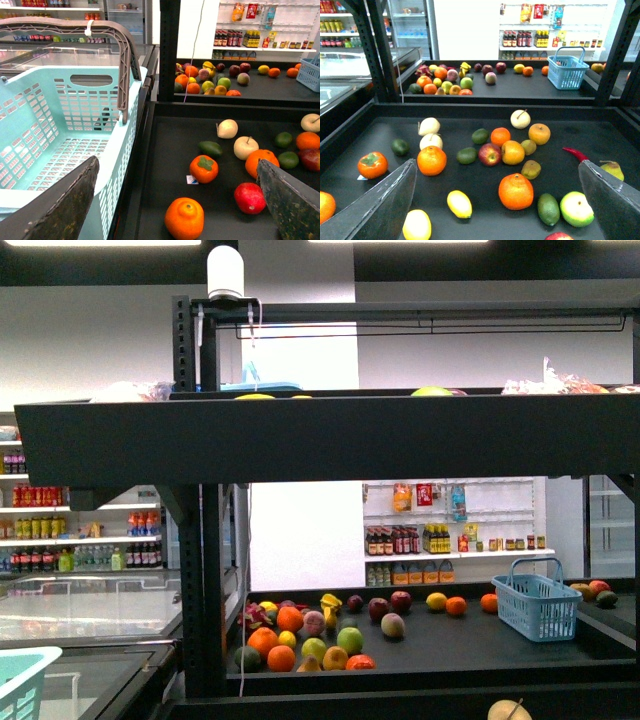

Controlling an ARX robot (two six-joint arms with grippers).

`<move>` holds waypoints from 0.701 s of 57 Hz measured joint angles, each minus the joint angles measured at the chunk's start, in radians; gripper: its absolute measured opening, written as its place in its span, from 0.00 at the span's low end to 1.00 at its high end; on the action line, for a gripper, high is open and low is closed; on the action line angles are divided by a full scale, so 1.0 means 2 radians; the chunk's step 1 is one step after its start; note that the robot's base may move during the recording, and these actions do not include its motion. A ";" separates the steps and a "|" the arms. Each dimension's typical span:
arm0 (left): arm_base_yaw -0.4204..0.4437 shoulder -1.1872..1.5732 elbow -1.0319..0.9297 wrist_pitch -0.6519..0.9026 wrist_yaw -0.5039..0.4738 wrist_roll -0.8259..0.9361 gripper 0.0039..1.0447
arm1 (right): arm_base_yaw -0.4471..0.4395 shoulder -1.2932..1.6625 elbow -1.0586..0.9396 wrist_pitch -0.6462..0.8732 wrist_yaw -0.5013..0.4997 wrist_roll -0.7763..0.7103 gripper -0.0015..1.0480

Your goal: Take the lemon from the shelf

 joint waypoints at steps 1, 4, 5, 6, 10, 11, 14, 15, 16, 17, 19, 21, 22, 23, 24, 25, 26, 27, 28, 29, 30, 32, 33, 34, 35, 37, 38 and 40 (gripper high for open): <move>0.000 0.000 0.000 0.000 0.000 0.000 0.92 | 0.000 0.000 0.000 0.000 0.000 0.000 0.93; 0.000 0.000 0.000 0.000 0.000 0.000 0.92 | 0.000 0.000 0.000 0.000 0.000 0.000 0.93; 0.000 0.000 0.000 0.000 0.000 0.000 0.92 | 0.000 0.000 0.000 0.000 0.000 0.000 0.93; 0.000 0.000 0.000 0.000 0.000 0.000 0.92 | 0.000 0.000 0.000 0.000 0.000 0.000 0.93; 0.000 0.000 0.000 0.000 0.000 0.000 0.92 | 0.000 0.000 0.000 0.000 0.000 0.000 0.93; 0.000 0.000 0.000 0.000 0.000 0.000 0.92 | 0.000 0.000 0.000 0.000 0.000 0.000 0.93; 0.007 0.008 0.005 -0.019 0.027 -0.028 0.92 | 0.000 0.000 0.000 0.000 0.000 0.000 0.93; 0.014 0.017 0.009 -0.029 0.041 -0.040 0.92 | 0.000 0.000 0.000 0.000 0.000 0.000 0.93; 0.021 0.027 0.011 -0.033 0.055 -0.059 0.92 | 0.000 0.000 0.000 0.000 0.000 0.000 0.93; 0.029 0.040 0.014 -0.034 0.065 -0.078 0.92 | 0.000 0.000 0.000 0.000 0.000 0.000 0.93; 0.044 0.061 0.020 -0.037 0.087 -0.110 0.92 | 0.000 0.000 0.000 0.000 0.000 0.000 0.93; 0.069 0.091 0.032 -0.035 0.120 -0.159 0.92 | 0.000 0.000 0.000 0.000 0.000 0.000 0.93; 0.082 0.108 0.039 -0.030 0.142 -0.190 0.92 | 0.000 0.000 0.000 0.000 0.000 0.000 0.93; 0.088 0.116 0.043 -0.026 0.151 -0.197 0.92 | 0.000 0.000 0.000 0.000 0.000 0.000 0.93; 0.100 0.133 0.051 -0.016 0.168 -0.221 0.92 | 0.000 0.000 0.000 0.000 0.000 0.000 0.93; 0.112 0.150 0.060 -0.005 0.184 -0.250 0.92 | 0.000 0.000 0.000 0.000 0.000 0.000 0.93; 0.117 0.158 0.065 0.001 0.191 -0.262 0.92 | 0.000 0.000 0.000 0.000 0.000 0.000 0.93; 0.128 0.175 0.075 0.013 0.203 -0.278 0.92 | 0.000 0.000 0.000 0.000 0.000 0.000 0.93; 0.140 0.193 0.085 0.025 0.220 -0.305 0.92 | 0.000 0.000 0.000 0.000 0.000 0.000 0.93; 0.202 0.322 0.159 0.094 0.273 -0.413 0.92 | 0.000 0.000 0.000 0.000 0.000 0.000 0.93; 0.208 0.339 0.168 0.101 0.278 -0.420 0.92 | 0.000 0.000 0.000 0.000 0.000 0.000 0.93; 0.223 0.376 0.187 0.114 0.287 -0.442 0.92 | 0.000 0.000 0.000 0.000 0.000 0.000 0.93; 0.226 0.384 0.192 0.118 0.290 -0.450 0.92 | 0.000 0.000 0.000 0.000 0.000 0.000 0.93; 0.232 0.402 0.201 0.125 0.293 -0.458 0.92 | 0.000 0.000 0.000 0.000 0.000 0.000 0.93; 0.238 0.419 0.210 0.133 0.295 -0.471 0.92 | 0.000 0.000 0.000 0.000 0.000 0.000 0.93; 0.247 0.444 0.223 0.142 0.297 -0.485 0.92 | 0.000 0.000 0.000 0.000 0.000 0.000 0.93; 0.252 0.460 0.232 0.149 0.298 -0.494 0.92 | 0.000 0.000 0.000 0.000 0.000 0.000 0.93; 0.260 0.490 0.246 0.163 0.299 -0.513 0.92 | 0.000 0.000 0.000 0.000 0.000 0.000 0.93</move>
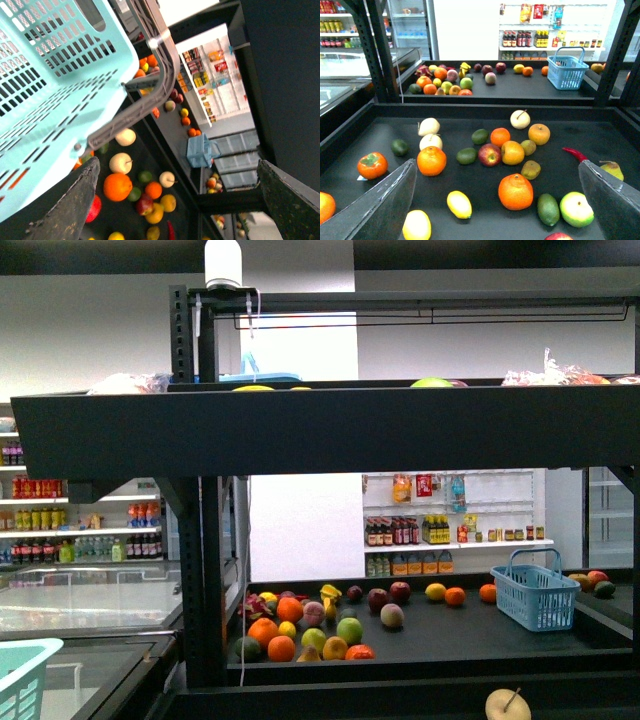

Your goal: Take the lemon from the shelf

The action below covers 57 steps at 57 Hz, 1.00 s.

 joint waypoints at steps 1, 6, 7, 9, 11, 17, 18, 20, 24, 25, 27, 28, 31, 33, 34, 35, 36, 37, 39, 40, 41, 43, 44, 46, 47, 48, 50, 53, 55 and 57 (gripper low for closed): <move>0.002 0.007 0.003 0.004 0.000 -0.002 0.92 | 0.000 0.000 0.000 0.000 0.000 0.000 0.93; 0.012 0.064 0.029 0.036 0.002 -0.037 0.92 | 0.000 0.000 0.000 0.000 0.000 0.000 0.93; 0.013 0.075 0.034 0.043 0.002 -0.042 0.92 | 0.000 0.000 0.000 0.000 0.000 0.000 0.93; 0.014 0.093 0.042 0.053 0.002 -0.053 0.92 | 0.000 0.000 0.000 0.000 0.000 0.000 0.93; 0.016 0.115 0.052 0.066 0.002 -0.063 0.92 | 0.000 0.000 0.000 0.000 0.000 0.000 0.93; 0.016 0.165 0.076 0.099 0.002 -0.094 0.92 | 0.000 0.000 0.000 0.000 0.000 0.000 0.93; 0.016 0.173 0.080 0.108 0.002 -0.103 0.92 | 0.000 0.000 0.000 0.000 0.000 0.000 0.93; 0.016 0.191 0.092 0.130 0.002 -0.117 0.92 | 0.000 0.000 0.000 0.000 0.000 0.000 0.93; 0.013 0.212 0.109 0.150 0.002 -0.132 0.92 | 0.000 0.000 0.000 0.000 0.000 0.000 0.93; 0.012 0.221 0.116 0.153 -0.001 -0.136 0.92 | 0.000 0.000 0.000 0.000 0.000 0.000 0.93; 0.010 0.234 0.125 0.154 -0.005 -0.139 0.92 | 0.000 0.000 0.000 0.000 0.000 0.000 0.93; 0.009 0.237 0.128 0.154 -0.006 -0.140 0.92 | 0.000 0.000 0.000 0.000 0.000 0.000 0.93; 0.006 0.257 0.142 0.155 -0.011 -0.145 0.92 | 0.000 0.000 0.000 0.000 0.000 0.000 0.93; 0.004 0.267 0.149 0.155 -0.013 -0.147 0.92 | 0.000 0.000 0.000 0.000 0.000 0.000 0.93; 0.003 0.274 0.153 0.155 -0.014 -0.149 0.92 | 0.000 0.000 0.000 0.000 0.000 0.000 0.93; 0.002 0.277 0.155 0.156 -0.015 -0.149 0.92 | 0.000 0.000 0.000 0.000 0.000 0.000 0.93; 0.002 0.283 0.159 0.157 -0.017 -0.151 0.92 | 0.000 0.000 0.000 0.000 0.000 0.000 0.93; 0.000 0.289 0.164 0.158 -0.019 -0.152 0.92 | 0.000 0.000 0.000 0.000 0.000 0.000 0.93; -0.002 0.299 0.174 0.158 -0.024 -0.154 0.92 | 0.000 0.000 0.000 0.000 0.000 0.000 0.93; -0.003 0.306 0.181 0.158 -0.026 -0.154 0.92 | 0.000 0.000 0.000 0.000 0.000 0.000 0.93; -0.003 0.308 0.183 0.158 -0.027 -0.154 0.92 | 0.000 0.000 0.000 0.000 0.000 0.000 0.93; -0.005 0.317 0.191 0.162 -0.029 -0.156 0.92 | 0.000 0.000 0.000 0.000 0.000 0.000 0.93; -0.005 0.319 0.194 0.163 -0.030 -0.156 0.92 | 0.000 0.000 0.000 0.000 0.000 0.000 0.93; -0.007 0.327 0.203 0.165 -0.034 -0.156 0.92 | 0.000 0.000 0.000 0.000 0.000 0.000 0.93; -0.008 0.331 0.208 0.165 -0.036 -0.156 0.92 | 0.000 0.000 0.000 0.000 0.000 0.000 0.93; -0.009 0.335 0.212 0.165 -0.037 -0.156 0.92 | 0.000 0.000 0.000 0.000 0.000 0.000 0.93; -0.012 0.343 0.224 0.165 -0.040 -0.156 0.92 | 0.000 0.000 0.000 0.000 0.000 0.000 0.93; -0.015 0.352 0.235 0.165 -0.043 -0.156 0.92 | 0.000 0.000 0.000 0.000 0.000 0.000 0.93; -0.018 0.357 0.243 0.164 -0.045 -0.156 0.92 | 0.000 0.000 0.000 0.000 0.000 0.000 0.93; -0.020 0.360 0.247 0.163 -0.047 -0.156 0.92 | 0.000 0.000 0.000 0.000 0.000 0.000 0.93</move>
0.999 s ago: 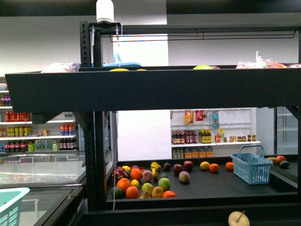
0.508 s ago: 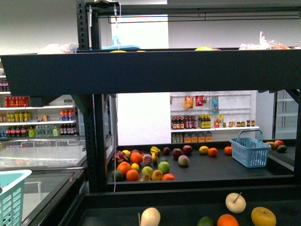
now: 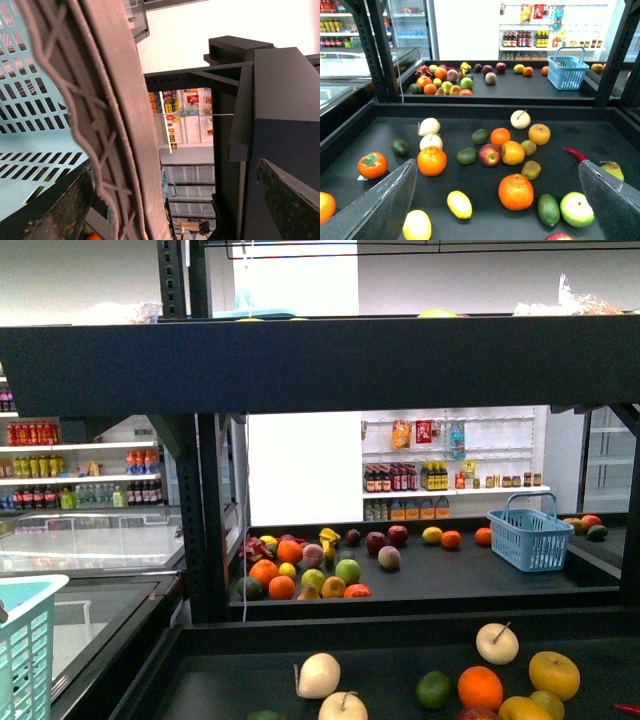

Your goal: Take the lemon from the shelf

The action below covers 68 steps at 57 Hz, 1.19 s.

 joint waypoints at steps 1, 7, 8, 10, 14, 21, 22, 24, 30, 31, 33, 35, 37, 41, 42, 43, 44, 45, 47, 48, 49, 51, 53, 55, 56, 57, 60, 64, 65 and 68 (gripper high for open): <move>-0.001 0.002 0.003 -0.001 -0.001 0.000 0.92 | 0.000 0.000 0.000 0.000 0.000 0.000 0.93; -0.007 0.008 0.015 -0.017 -0.014 0.008 0.92 | 0.000 0.000 0.000 0.000 0.000 0.000 0.93; -0.007 0.009 0.017 -0.020 -0.016 0.010 0.92 | 0.000 0.000 0.000 0.000 0.000 0.000 0.93; -0.009 0.010 0.022 -0.035 -0.020 0.018 0.88 | 0.000 0.000 0.000 0.000 0.000 0.000 0.93; -0.012 0.011 0.024 -0.040 -0.021 0.029 0.74 | 0.000 0.000 0.000 0.000 0.000 0.000 0.93; -0.013 0.011 0.027 -0.056 -0.031 0.043 0.49 | 0.000 0.000 0.000 0.000 0.000 0.000 0.93; -0.013 0.011 0.027 -0.059 -0.033 0.044 0.45 | 0.000 0.000 0.000 0.000 0.000 0.000 0.93; -0.013 0.011 0.027 -0.063 -0.036 0.045 0.40 | 0.000 0.000 0.000 0.000 0.000 0.000 0.93; -0.010 0.011 0.026 -0.072 -0.042 0.046 0.23 | 0.000 0.000 0.000 0.000 0.000 0.000 0.93; -0.009 0.011 0.026 -0.073 -0.041 0.046 0.21 | 0.000 0.000 0.000 0.000 0.000 0.000 0.93; -0.009 0.010 0.026 -0.077 -0.042 0.043 0.18 | 0.000 0.000 0.000 0.000 0.000 0.000 0.93; -0.009 0.008 0.026 -0.083 -0.042 0.044 0.17 | 0.000 0.000 0.000 0.000 0.000 0.000 0.93; -0.009 0.005 0.026 -0.089 -0.040 0.046 0.16 | 0.000 0.000 0.000 0.000 0.000 0.000 0.93; -0.010 -0.003 0.024 -0.103 -0.036 0.056 0.15 | 0.000 0.000 0.000 0.000 0.000 0.000 0.93; -0.010 -0.006 0.023 -0.108 -0.031 0.060 0.15 | 0.000 0.000 0.000 0.000 0.000 0.000 0.93; -0.011 -0.009 0.022 -0.112 -0.029 0.067 0.15 | 0.000 0.000 0.000 0.000 0.000 0.000 0.93; -0.011 -0.010 0.021 -0.113 -0.029 0.070 0.15 | 0.000 0.000 0.000 0.000 0.000 0.000 0.93; -0.012 -0.014 0.020 -0.116 -0.027 0.076 0.15 | 0.000 0.000 0.000 0.000 0.000 0.000 0.93; -0.014 -0.019 0.018 -0.120 -0.023 0.085 0.15 | 0.000 0.000 0.000 0.000 0.000 0.000 0.93; -0.016 -0.022 0.017 -0.123 -0.020 0.091 0.15 | 0.000 0.000 0.000 0.000 0.000 0.000 0.93; -0.016 -0.024 0.016 -0.125 -0.019 0.095 0.15 | 0.000 0.000 0.000 0.000 0.000 0.000 0.93; -0.019 -0.029 0.015 -0.131 -0.016 0.104 0.15 | 0.000 0.000 0.000 0.000 0.000 0.000 0.93; -0.023 -0.037 0.013 -0.140 -0.013 0.118 0.15 | 0.000 0.000 0.000 0.000 0.000 0.000 0.93; -0.028 -0.043 0.012 -0.146 -0.012 0.132 0.14 | 0.000 0.000 0.000 0.000 0.000 0.000 0.93; -0.031 -0.047 0.012 -0.152 -0.012 0.140 0.14 | 0.000 0.000 0.000 0.000 0.000 0.000 0.93; -0.032 -0.049 0.012 -0.155 -0.012 0.144 0.14 | 0.000 0.000 0.000 0.000 0.000 0.000 0.93; -0.042 -0.060 0.012 -0.174 -0.010 0.167 0.14 | 0.000 0.000 0.000 0.000 0.000 0.000 0.93; -0.060 -0.073 0.012 -0.192 -0.001 0.199 0.14 | 0.000 0.000 0.000 0.000 0.000 0.000 0.93; -0.063 -0.075 0.012 -0.194 0.001 0.203 0.14 | 0.000 0.000 0.000 0.000 0.000 0.000 0.93; -0.082 -0.087 0.010 -0.204 0.015 0.222 0.13 | 0.000 0.000 0.000 0.000 0.000 0.000 0.93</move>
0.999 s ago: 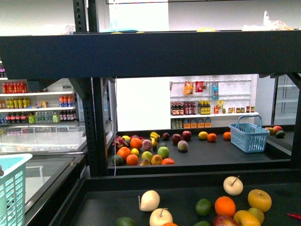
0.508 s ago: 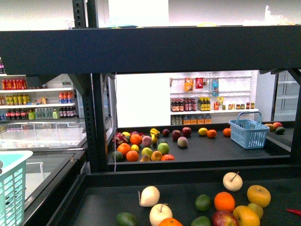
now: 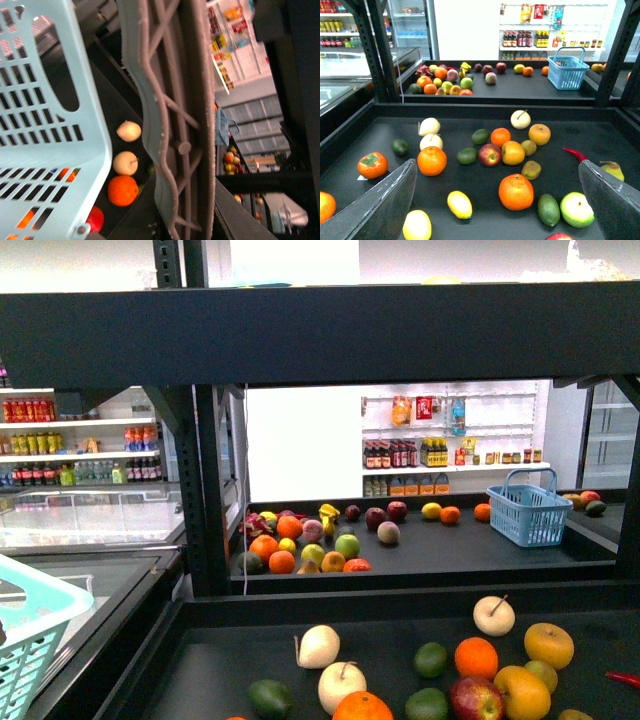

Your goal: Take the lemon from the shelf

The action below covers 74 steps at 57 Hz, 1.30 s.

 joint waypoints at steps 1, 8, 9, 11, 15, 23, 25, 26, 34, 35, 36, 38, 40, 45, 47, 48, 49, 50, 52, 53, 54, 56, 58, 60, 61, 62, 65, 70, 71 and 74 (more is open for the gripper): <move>-0.006 -0.003 -0.001 -0.002 0.004 0.005 0.13 | 0.000 0.000 0.000 0.000 0.000 0.000 0.93; -0.039 -0.019 -0.001 -0.015 0.025 0.018 0.10 | 0.000 0.000 0.000 0.000 0.000 0.000 0.93; -0.045 -0.021 -0.001 -0.018 0.028 0.022 0.10 | 0.000 0.000 0.000 0.000 0.000 0.000 0.93; -0.056 -0.024 -0.001 -0.021 0.030 0.028 0.10 | 0.000 0.000 0.000 0.000 0.000 0.000 0.93; -0.077 -0.027 -0.002 -0.021 0.031 0.040 0.10 | 0.000 0.000 0.000 0.000 0.000 0.000 0.93; -0.111 -0.026 -0.006 -0.021 0.041 0.061 0.10 | 0.000 0.000 0.000 0.000 0.000 0.000 0.93; -0.123 -0.025 -0.010 -0.017 0.044 0.063 0.10 | 0.000 0.000 0.000 0.000 0.000 0.000 0.93; -0.126 -0.024 -0.010 -0.016 0.044 0.063 0.10 | 0.000 0.000 0.000 0.000 0.000 0.000 0.93; -0.165 -0.009 -0.018 0.006 0.049 0.061 0.10 | 0.000 0.000 0.000 0.000 0.000 0.000 0.93; -0.171 -0.007 -0.018 0.009 0.050 0.061 0.10 | 0.000 0.000 0.000 0.000 0.000 0.000 0.93; -0.174 -0.005 -0.018 0.011 0.050 0.061 0.10 | 0.000 0.000 0.000 0.000 0.000 0.000 0.93; -0.181 0.000 -0.018 0.018 0.050 0.061 0.10 | 0.000 0.000 0.000 0.000 0.000 0.000 0.93; -0.192 0.007 -0.018 0.028 0.052 0.061 0.10 | 0.000 0.000 0.000 0.000 0.000 0.000 0.93; -0.210 0.020 -0.018 0.050 0.061 0.061 0.10 | 0.000 0.000 0.000 0.000 0.000 0.000 0.93; -0.220 0.028 -0.018 0.061 0.064 0.061 0.10 | 0.000 0.000 0.000 0.000 0.000 0.000 0.93; -0.224 0.032 -0.018 0.066 0.065 0.061 0.10 | 0.000 0.000 0.000 0.000 0.000 0.000 0.93; -0.230 0.037 -0.018 0.073 0.066 0.059 0.10 | 0.000 0.000 0.000 0.000 0.000 0.000 0.93; -0.234 0.041 -0.018 0.078 0.066 0.058 0.10 | 0.000 0.000 0.000 0.000 0.000 0.000 0.93; -0.243 0.050 -0.018 0.087 0.067 0.056 0.10 | 0.000 0.000 0.000 0.000 0.000 0.000 0.93; -0.248 0.056 -0.017 0.091 0.067 0.055 0.10 | 0.000 0.000 0.000 0.000 0.000 0.000 0.93; -0.253 0.061 -0.017 0.097 0.067 0.052 0.10 | 0.000 0.000 0.000 0.000 0.000 0.000 0.93; -0.260 0.070 -0.016 0.107 0.067 0.045 0.10 | 0.000 0.000 0.000 0.000 0.000 0.000 0.93; -0.267 0.077 -0.015 0.117 0.068 0.039 0.10 | 0.000 0.000 0.000 0.000 0.000 0.000 0.93; -0.273 0.083 -0.012 0.127 0.069 0.033 0.10 | 0.000 0.000 0.000 0.000 0.000 0.000 0.93; -0.274 0.084 -0.011 0.129 0.069 0.032 0.10 | 0.000 0.000 0.000 0.000 0.000 0.000 0.93; -0.276 0.086 -0.009 0.131 0.068 0.031 0.10 | 0.000 0.000 0.000 0.000 0.000 0.000 0.93; -0.283 0.090 -0.003 0.137 0.068 0.028 0.10 | 0.000 0.000 0.000 0.000 0.000 0.000 0.93; -0.293 0.096 0.005 0.144 0.068 0.023 0.10 | 0.000 0.000 0.000 0.000 0.000 0.000 0.93; -0.294 0.097 0.006 0.145 0.068 0.022 0.10 | 0.000 0.000 0.000 0.000 0.000 0.000 0.93; -0.300 0.102 0.010 0.151 0.067 0.018 0.10 | 0.000 0.000 0.000 0.000 0.000 0.000 0.93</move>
